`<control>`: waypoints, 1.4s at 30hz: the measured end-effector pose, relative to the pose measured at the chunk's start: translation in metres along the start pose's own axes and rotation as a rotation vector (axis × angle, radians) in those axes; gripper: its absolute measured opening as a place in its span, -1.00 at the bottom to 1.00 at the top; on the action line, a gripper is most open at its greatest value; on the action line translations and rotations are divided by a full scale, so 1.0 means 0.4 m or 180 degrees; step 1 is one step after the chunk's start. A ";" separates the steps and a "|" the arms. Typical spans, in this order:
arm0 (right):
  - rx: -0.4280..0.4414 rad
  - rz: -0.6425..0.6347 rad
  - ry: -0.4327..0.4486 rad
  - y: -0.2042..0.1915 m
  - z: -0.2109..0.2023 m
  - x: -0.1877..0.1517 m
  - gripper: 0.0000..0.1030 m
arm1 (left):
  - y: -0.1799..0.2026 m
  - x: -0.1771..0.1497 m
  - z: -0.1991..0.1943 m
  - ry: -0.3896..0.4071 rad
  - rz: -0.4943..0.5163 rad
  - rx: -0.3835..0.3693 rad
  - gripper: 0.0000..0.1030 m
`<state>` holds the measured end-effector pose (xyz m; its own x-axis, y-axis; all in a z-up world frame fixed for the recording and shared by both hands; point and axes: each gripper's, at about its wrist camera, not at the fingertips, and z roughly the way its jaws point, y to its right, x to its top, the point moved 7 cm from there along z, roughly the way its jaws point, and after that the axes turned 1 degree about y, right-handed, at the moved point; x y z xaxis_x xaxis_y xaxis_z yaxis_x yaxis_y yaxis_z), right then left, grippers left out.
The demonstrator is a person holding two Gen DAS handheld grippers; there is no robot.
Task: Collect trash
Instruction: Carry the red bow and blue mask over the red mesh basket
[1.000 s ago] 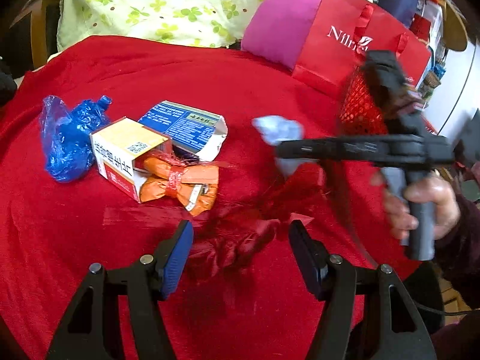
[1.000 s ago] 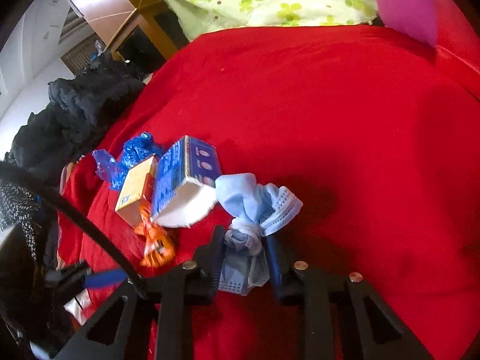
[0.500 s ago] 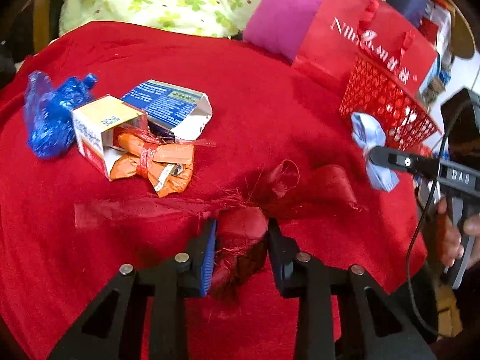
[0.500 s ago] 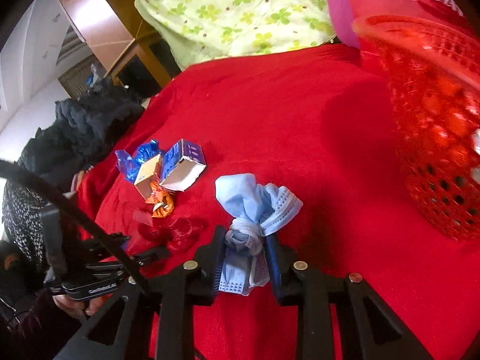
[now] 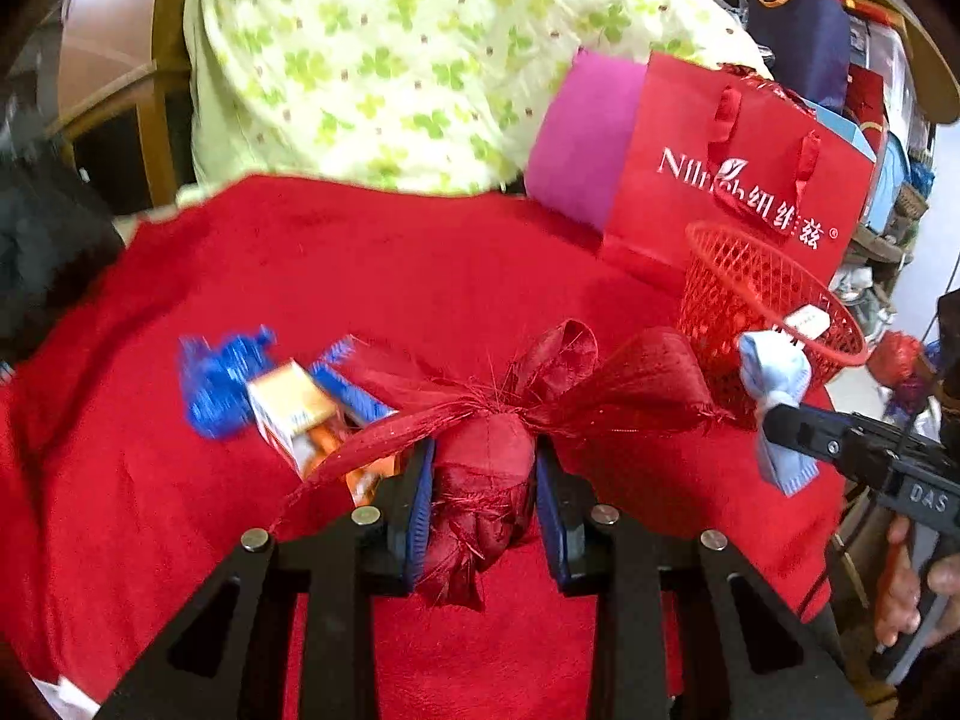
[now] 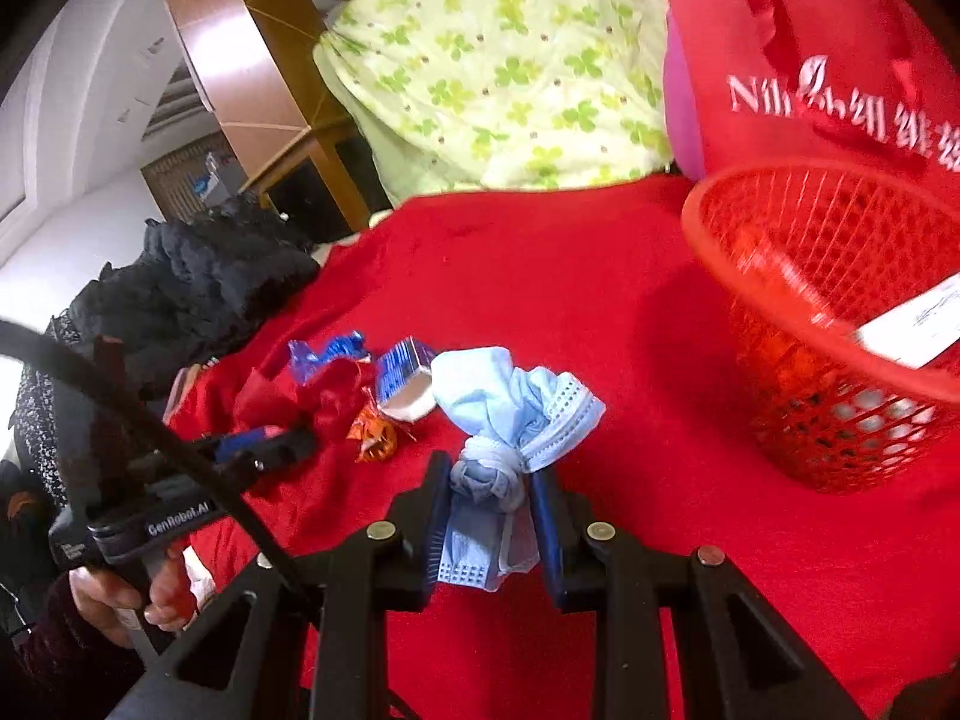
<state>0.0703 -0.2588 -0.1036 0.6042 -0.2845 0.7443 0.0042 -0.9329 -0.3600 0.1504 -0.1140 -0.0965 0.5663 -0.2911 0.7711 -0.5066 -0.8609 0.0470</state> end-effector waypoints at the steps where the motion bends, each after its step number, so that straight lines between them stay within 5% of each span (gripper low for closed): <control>1: 0.0002 -0.0006 0.0037 0.000 -0.016 0.005 -0.46 | 0.010 0.012 -0.011 0.0035 0.0027 0.0021 -0.36; 18: -0.0296 -0.0136 0.0579 0.047 -0.245 0.086 -0.46 | 0.195 0.138 -0.087 0.0359 0.0334 0.0190 -0.35; 42: -0.0396 0.0121 0.0812 0.161 -0.344 0.101 -0.46 | 0.330 0.177 -0.078 0.0405 0.0478 0.0143 -0.35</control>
<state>-0.0148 -0.3607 -0.0192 0.3819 -0.3514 0.8548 -0.1219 -0.9360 -0.3303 0.1035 -0.2351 -0.0159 0.3984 -0.3650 0.8414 -0.5481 -0.8303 -0.1007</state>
